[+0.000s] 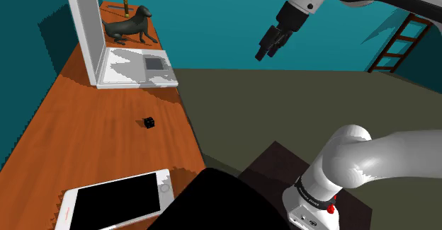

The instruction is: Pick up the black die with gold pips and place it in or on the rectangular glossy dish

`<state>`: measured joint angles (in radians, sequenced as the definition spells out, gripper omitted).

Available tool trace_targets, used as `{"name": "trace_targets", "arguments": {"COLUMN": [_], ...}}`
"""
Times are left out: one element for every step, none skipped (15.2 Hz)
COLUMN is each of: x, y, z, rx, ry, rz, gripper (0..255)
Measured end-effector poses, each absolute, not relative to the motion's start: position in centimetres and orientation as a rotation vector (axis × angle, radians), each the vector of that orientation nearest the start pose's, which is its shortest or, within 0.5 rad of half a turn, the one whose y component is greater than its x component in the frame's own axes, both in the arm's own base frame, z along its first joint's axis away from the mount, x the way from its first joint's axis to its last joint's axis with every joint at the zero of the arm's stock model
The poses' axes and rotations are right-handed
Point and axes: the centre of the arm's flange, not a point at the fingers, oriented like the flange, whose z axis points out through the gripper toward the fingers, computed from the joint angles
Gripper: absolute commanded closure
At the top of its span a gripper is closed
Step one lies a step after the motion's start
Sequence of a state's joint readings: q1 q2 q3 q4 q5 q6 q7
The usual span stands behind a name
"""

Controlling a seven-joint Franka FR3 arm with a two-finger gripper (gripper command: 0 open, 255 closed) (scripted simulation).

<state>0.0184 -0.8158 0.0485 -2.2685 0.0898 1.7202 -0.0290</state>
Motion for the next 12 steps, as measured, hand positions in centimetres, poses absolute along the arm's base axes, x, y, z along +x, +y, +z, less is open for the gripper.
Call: {"name": "trace_targets", "arguments": {"x": [31.0,31.3,31.8,32.5,33.2,33.9,34.4,35.1,35.7,36.2,36.6,37.4], "y": [3.6,4.0,5.1,6.2,7.2,8.2,9.3,10.5,11.7,13.0,14.1,15.2], "z": [65.7,65.6,65.4,65.2,64.6,64.4,64.0,63.8,63.4,62.6,62.4,62.2], "rx": [-3.054,-3.055,-3.057,-3.060,-3.062,-3.064,-3.066,-3.069,-3.070,-3.072,-3.074,-3.075], "ry": [-0.128,-0.137,-0.150,-0.166,-0.184,-0.201,-0.218,-0.236,-0.254,-0.272,-0.290,-0.308], "rz": [-0.409,-0.403,-0.394,-0.382,-0.369,-0.356,-0.343,-0.330,-0.316,-0.303,-0.289,-0.277], "gripper": [0,0,0,0,0,0,0,0,0,0,0,0]}}
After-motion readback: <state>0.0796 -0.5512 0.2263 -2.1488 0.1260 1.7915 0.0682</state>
